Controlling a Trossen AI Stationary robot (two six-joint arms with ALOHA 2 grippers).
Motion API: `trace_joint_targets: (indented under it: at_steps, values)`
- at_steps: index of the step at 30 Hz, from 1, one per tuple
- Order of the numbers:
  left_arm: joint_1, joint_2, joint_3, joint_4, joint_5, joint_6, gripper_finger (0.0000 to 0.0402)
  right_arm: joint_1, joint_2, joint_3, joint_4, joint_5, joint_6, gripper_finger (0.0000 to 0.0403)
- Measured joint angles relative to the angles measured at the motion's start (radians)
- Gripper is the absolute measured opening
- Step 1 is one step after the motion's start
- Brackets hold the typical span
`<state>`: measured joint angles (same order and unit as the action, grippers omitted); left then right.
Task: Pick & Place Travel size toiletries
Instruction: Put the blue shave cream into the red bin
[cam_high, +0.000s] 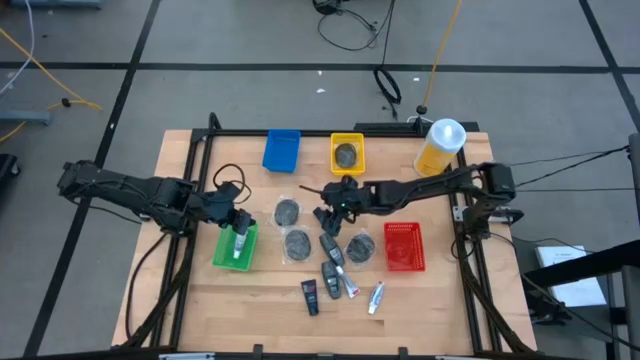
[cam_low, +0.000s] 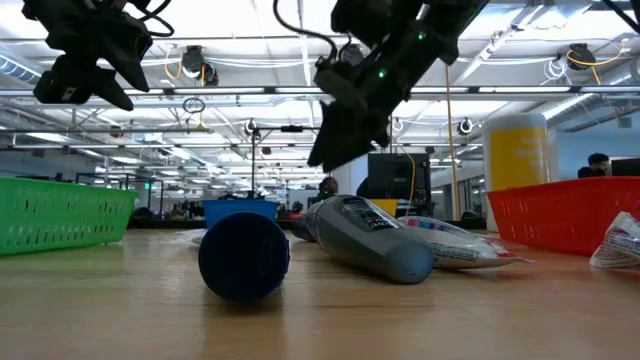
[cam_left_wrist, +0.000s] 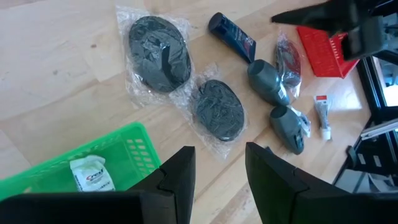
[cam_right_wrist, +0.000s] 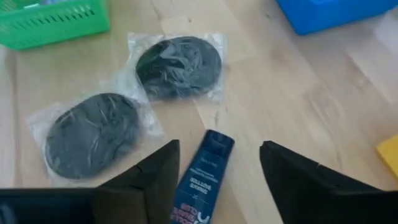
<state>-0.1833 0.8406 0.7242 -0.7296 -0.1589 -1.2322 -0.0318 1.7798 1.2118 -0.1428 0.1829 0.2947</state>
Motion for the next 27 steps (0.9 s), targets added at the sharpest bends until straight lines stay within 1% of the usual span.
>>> trace_joint_targets:
  at_steps: [2, 5, 10, 19, 22, 25, 27]
  values:
    - [0.000, 0.000, 0.000, 0.000, 0.000, 0.000, 0.0136, 0.002, 0.028, 0.000, 0.048, 0.001, 0.000, 0.0244]
    - [0.000, 0.000, 0.000, 0.000, 0.000, 0.009, 0.0136, 0.003, 0.064, 0.000, 0.070, 0.002, -0.008, 0.0271]
    - [0.000, 0.000, 0.000, 0.000, 0.000, 0.008, 0.0136, 0.002, 0.130, -0.001, 0.066, 0.029, -0.023, 0.0293]
    - [0.000, 0.000, 0.000, 0.001, 0.000, 0.008, 0.0136, 0.006, 0.197, -0.001, 0.118, 0.028, -0.014, 0.0295]
    - [0.000, 0.000, 0.000, 0.001, 0.000, 0.007, 0.0136, 0.005, 0.210, -0.001, 0.095, 0.029, 0.019, 0.0292]
    - [0.000, 0.000, 0.000, 0.001, 0.000, 0.007, 0.0136, 0.005, 0.219, 0.000, 0.078, 0.027, 0.047, 0.0281]
    - [0.000, 0.000, 0.000, 0.001, -0.001, 0.007, 0.0136, 0.003, 0.217, 0.000, 0.057, 0.026, 0.061, 0.0264]
